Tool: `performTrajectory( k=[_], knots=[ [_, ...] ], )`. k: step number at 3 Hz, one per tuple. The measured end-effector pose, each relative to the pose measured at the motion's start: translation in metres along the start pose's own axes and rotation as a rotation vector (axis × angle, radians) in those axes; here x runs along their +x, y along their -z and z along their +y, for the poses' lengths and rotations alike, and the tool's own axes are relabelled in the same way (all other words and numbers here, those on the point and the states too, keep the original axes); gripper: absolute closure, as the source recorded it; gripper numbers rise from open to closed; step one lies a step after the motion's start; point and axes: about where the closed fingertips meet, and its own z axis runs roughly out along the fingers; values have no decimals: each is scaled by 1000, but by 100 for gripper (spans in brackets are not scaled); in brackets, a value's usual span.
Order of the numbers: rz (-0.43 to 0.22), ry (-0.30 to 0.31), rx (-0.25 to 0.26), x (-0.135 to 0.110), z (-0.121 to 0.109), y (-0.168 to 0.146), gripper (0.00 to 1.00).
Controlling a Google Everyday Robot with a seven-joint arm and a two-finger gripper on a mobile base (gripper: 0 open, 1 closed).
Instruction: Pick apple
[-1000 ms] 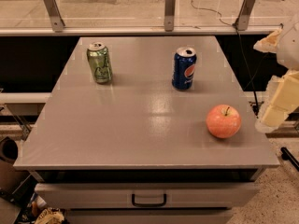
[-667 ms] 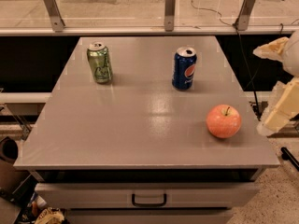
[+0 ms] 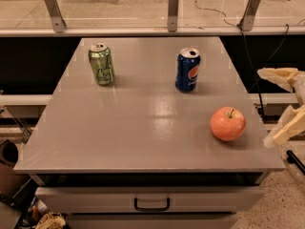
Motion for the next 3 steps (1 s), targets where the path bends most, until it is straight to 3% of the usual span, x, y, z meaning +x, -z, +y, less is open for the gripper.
performTrajectory(
  k=[1,3],
  knots=[
    [-183,4,-11,7,-3,-11,0],
    [-360,-5,-54,14,-5,-34,0]
  ],
)
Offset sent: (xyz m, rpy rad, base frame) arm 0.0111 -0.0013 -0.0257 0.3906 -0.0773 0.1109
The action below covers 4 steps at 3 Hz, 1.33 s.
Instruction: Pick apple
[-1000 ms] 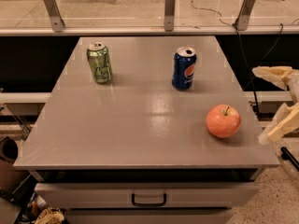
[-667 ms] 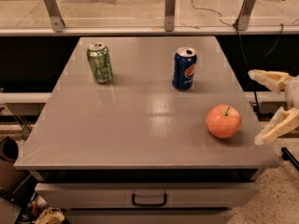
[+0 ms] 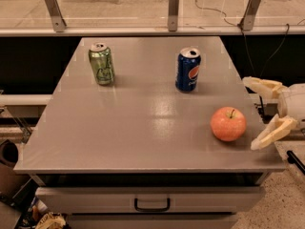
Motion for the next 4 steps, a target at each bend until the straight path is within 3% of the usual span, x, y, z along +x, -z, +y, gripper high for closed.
performTrajectory(
  k=[1,3,4],
  knots=[
    [-35,-12,-38,8,2,-16,0],
    [19,-23,-124,6,20,-26,0],
    [54,-11,-181,1,27,-37,15]
  ],
)
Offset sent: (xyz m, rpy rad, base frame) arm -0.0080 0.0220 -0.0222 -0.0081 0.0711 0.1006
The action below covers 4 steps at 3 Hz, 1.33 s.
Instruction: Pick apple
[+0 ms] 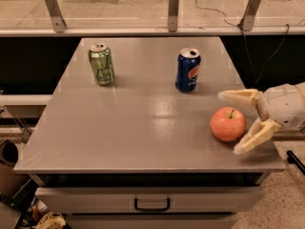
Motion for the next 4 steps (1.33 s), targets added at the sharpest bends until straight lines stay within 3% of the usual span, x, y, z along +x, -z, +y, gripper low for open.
performTrajectory(
  k=[1,3,4],
  knots=[
    [11,20,-70,-4,-1,-23,38],
    [8,21,-70,-5,-3,-26,85],
    [7,22,-72,-5,-3,-28,100]
  ],
)
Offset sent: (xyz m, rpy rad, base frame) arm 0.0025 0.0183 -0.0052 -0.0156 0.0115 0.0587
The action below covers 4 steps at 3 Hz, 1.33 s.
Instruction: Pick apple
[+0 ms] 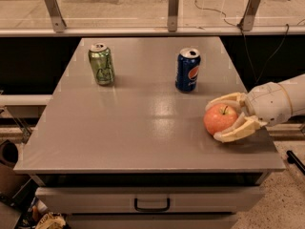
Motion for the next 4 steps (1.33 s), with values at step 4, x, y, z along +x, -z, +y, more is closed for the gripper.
performTrajectory(
  k=[4],
  knots=[
    [183,109,63,-74,-14,21,100]
  ],
)
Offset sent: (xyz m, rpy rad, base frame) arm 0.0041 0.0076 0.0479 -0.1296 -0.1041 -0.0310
